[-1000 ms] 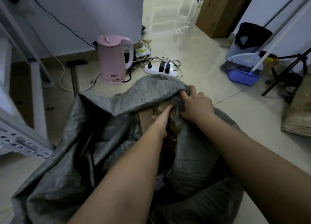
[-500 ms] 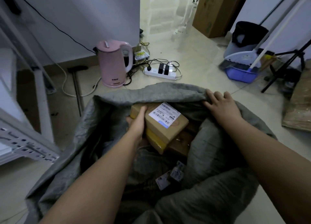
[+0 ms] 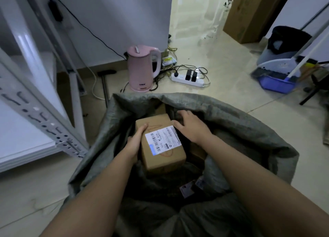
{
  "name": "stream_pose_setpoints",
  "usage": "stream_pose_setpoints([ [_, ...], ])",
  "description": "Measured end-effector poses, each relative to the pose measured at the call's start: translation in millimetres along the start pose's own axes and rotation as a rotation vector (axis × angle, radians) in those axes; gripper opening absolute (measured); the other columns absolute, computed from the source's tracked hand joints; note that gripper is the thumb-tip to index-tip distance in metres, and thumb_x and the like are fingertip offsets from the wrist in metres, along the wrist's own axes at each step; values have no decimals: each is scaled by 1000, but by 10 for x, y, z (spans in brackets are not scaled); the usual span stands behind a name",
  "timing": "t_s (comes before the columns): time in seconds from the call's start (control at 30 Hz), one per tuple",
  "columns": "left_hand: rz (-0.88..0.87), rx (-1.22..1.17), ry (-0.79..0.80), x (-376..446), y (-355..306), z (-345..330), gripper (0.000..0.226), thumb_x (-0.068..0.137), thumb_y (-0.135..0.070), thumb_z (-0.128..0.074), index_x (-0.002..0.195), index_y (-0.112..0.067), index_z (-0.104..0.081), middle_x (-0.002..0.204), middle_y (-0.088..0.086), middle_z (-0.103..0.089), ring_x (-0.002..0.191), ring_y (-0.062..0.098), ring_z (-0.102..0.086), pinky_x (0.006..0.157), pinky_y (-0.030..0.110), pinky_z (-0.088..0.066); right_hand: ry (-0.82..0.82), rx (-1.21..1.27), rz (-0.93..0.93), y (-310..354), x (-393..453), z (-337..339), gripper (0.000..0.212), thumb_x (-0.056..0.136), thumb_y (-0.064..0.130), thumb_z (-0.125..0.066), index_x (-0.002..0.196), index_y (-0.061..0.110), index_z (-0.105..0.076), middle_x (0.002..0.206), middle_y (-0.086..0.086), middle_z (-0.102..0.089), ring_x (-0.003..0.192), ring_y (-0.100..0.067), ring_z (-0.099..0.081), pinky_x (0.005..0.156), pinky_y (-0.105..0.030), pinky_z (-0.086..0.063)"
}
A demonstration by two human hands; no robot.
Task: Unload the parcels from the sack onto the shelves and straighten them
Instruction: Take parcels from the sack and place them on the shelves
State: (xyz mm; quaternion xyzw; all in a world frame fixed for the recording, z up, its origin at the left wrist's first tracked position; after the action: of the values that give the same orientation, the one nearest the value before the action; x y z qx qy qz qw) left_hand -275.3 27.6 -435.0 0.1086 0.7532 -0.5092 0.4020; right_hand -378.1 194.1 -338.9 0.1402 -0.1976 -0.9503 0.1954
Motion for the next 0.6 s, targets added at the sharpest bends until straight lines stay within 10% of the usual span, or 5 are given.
stream_pose_setpoints([
  [0.07,-24,35,66,-164,-79,78,67,69,-64,-68,118,-18,-65,97,6,-75,83,21,-72,64,26,-54,105,294,-170,50,-18,-208,65,95,58,-42,143,16,-38,143,-9,-44,130,-27,-44,106,-37,-35],
  [0.2,-54,33,93,-673,-336,276,95,53,-59,-80,133,-17,-50,118,10,-66,109,28,-63,99,45,-47,343,911,-385,333,-273,-358,75,83,77,-40,125,19,-63,112,-3,-70,101,-19,-66,91,-32,-43],
  [0.33,-86,106,100,-1362,-713,380,96,54,-45,-84,137,-18,-43,125,5,-62,110,20,-60,83,35,-51,389,1146,-522,717,-590,-44,81,78,82,-40,108,14,-73,104,-16,-73,100,-31,-69,102,-43,-45],
  [0.5,-150,358,152,-2392,-1307,411,104,71,-6,-81,152,-19,-18,145,5,-44,129,18,-45,108,35,-38,446,1402,-621,1356,-1119,666,72,83,77,-40,101,18,-78,110,-18,-70,97,-34,-70,69,-40,-59],
  [0.6,-237,507,197,-3073,-1716,396,117,66,3,-83,152,-19,-6,142,-1,-40,125,11,-42,92,8,-42,464,1458,-639,1775,-1477,1205,65,89,71,-35,93,23,-79,107,-15,-72,93,-30,-71,64,-35,-58],
])
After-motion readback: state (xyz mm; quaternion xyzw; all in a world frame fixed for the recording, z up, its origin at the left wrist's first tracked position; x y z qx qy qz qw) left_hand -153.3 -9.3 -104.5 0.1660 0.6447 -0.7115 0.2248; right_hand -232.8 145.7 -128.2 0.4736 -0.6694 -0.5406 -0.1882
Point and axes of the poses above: each hand's wrist, its own x-axis towards the middle knuckle, its own z-axis out of the back of the hand, y = z × x, the point moved 7 cm from there along x, towards the middle knuckle
